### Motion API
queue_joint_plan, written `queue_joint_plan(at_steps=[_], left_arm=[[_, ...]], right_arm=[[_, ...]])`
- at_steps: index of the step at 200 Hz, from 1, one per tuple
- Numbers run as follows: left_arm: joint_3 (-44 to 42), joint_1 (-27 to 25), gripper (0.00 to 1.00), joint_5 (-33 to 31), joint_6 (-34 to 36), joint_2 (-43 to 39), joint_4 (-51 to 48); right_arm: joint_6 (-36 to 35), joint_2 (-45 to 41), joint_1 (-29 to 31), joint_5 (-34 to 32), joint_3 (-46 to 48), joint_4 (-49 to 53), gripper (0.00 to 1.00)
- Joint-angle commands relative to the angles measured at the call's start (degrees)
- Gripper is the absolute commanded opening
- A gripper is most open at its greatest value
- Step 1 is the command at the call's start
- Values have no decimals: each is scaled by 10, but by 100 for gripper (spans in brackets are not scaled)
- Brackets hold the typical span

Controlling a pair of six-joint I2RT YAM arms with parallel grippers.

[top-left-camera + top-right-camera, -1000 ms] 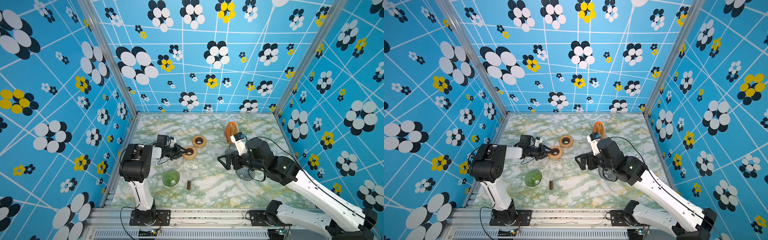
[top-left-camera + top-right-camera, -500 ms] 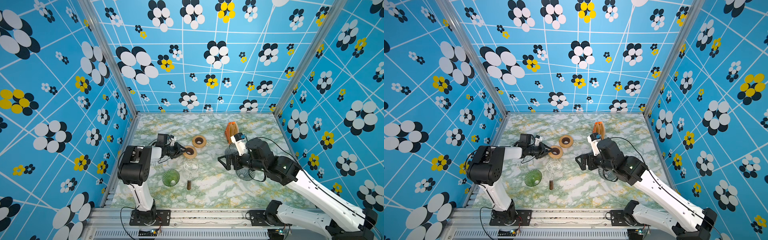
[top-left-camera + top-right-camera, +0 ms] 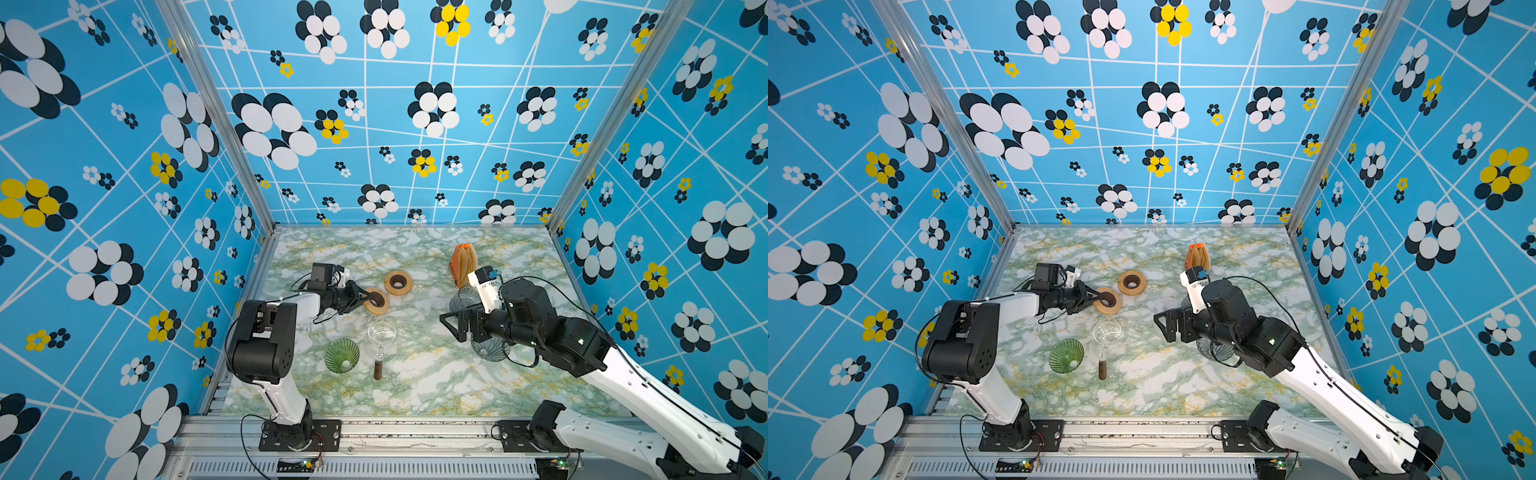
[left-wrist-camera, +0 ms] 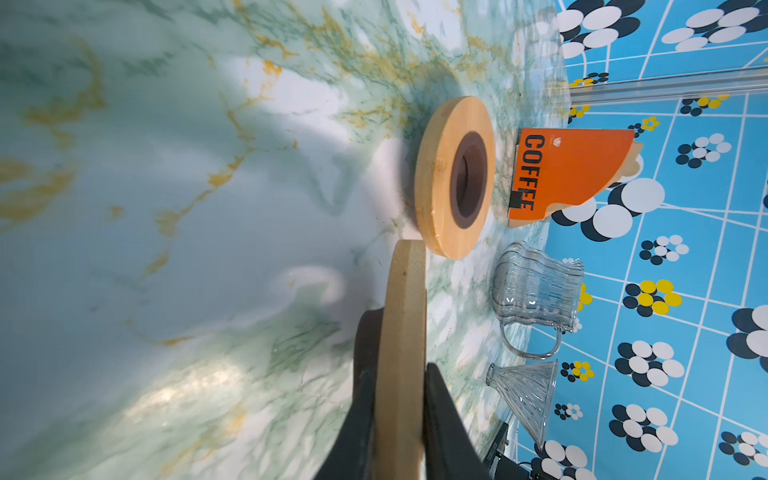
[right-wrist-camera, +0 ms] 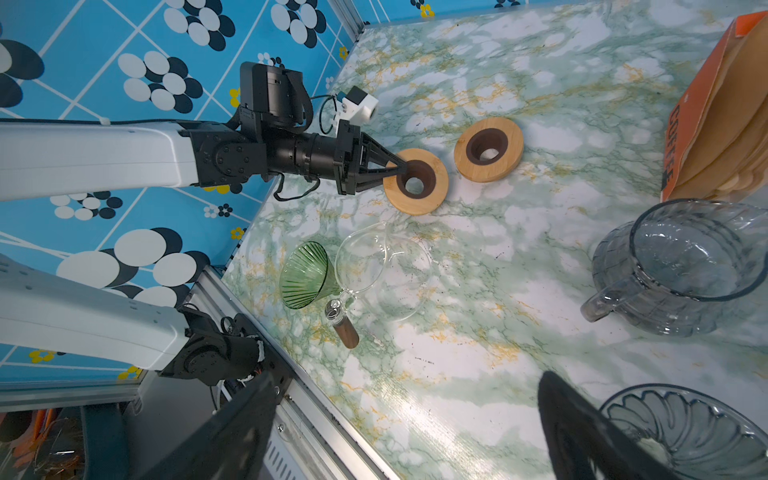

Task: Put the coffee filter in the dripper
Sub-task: 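Close the left gripper on the bamboo ring's edge while the right arm swings inward, then lift the bamboo ring with the left gripper toward the approaching right gripper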

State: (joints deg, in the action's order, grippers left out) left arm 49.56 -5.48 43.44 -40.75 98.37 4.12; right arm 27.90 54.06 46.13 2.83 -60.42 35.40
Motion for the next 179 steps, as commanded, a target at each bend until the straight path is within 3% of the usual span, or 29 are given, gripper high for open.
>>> queue_joint_plan(at_steps=[1, 97, 135, 179], left_arm=[[14, 9, 8, 1, 3, -45, -11], [26, 47, 11, 46, 11, -221, -141], [8, 49, 12, 103, 11, -292, -193], [-59, 49, 13, 181, -6, -374, -218]], right_arm=[[4, -9, 3, -8, 10, 2, 100], [-11, -8, 13, 2, 25, -36, 99], [-31, 23, 84, -79, 10, -37, 99], [-23, 37, 137, -103, 22, -67, 98]])
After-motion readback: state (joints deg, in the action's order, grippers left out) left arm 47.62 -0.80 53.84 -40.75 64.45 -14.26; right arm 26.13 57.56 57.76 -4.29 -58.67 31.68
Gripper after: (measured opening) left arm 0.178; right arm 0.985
